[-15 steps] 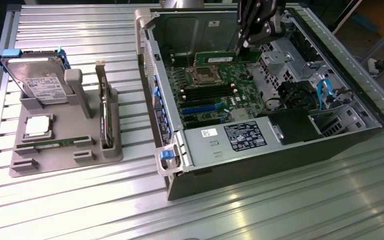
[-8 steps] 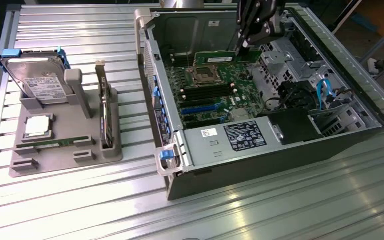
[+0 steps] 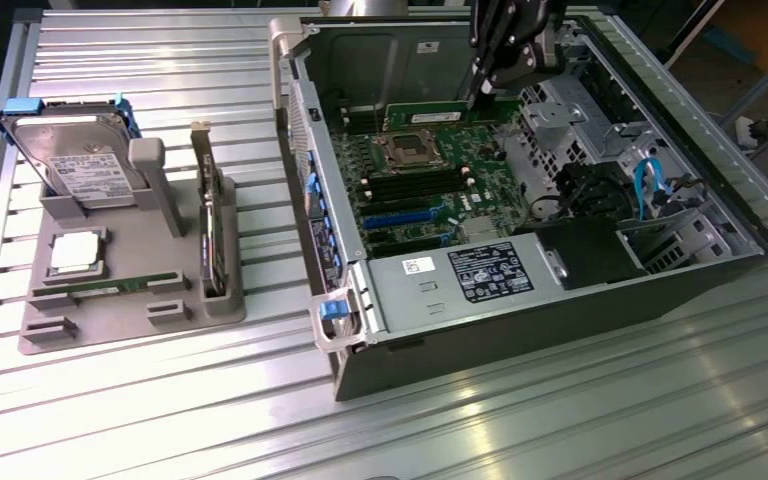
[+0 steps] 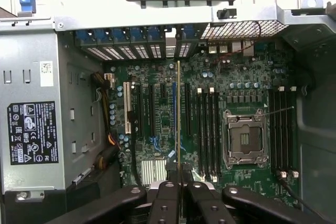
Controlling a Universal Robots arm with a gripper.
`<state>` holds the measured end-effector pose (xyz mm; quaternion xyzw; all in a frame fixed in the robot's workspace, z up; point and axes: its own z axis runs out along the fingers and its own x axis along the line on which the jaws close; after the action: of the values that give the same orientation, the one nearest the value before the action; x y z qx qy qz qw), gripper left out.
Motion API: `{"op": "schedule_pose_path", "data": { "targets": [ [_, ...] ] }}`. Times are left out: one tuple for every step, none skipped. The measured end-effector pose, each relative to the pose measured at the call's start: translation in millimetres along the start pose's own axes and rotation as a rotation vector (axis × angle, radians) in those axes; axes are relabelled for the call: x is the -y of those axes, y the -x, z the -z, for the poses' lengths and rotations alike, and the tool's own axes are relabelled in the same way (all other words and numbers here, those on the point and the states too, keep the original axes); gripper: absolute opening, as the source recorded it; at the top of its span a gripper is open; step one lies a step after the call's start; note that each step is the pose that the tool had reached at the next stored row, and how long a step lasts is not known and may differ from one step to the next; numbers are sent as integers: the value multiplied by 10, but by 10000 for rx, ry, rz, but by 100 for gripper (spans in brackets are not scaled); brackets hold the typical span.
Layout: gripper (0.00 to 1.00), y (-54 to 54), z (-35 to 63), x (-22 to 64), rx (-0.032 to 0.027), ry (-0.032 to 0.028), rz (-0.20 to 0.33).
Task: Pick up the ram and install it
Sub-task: 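Pick up the ram and move it above insertion slot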
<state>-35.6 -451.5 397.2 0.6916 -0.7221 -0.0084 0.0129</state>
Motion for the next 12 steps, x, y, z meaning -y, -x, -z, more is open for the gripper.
{"op": "schedule_pose_path", "data": {
  "targets": [
    [12,0,0,-5,0,-7,7],
    [12,0,0,-7,1,-9,10],
    [12,-1,0,-8,1,-10,13],
    [12,-1,0,-8,0,-10,12],
    [12,-1,0,-9,0,-12,11],
    [12,-1,0,-11,1,-17,10],
    [12,-1,0,-12,0,-22,15],
    [12,-1,0,-14,0,-29,24],
    [12,-1,-1,-17,1,-37,37],
    [12,-1,-1,-19,0,-45,53],
    [12,-1,-1,-25,0,-59,78],
    [12,-1,-1,-27,1,-69,94]
  ]
}}
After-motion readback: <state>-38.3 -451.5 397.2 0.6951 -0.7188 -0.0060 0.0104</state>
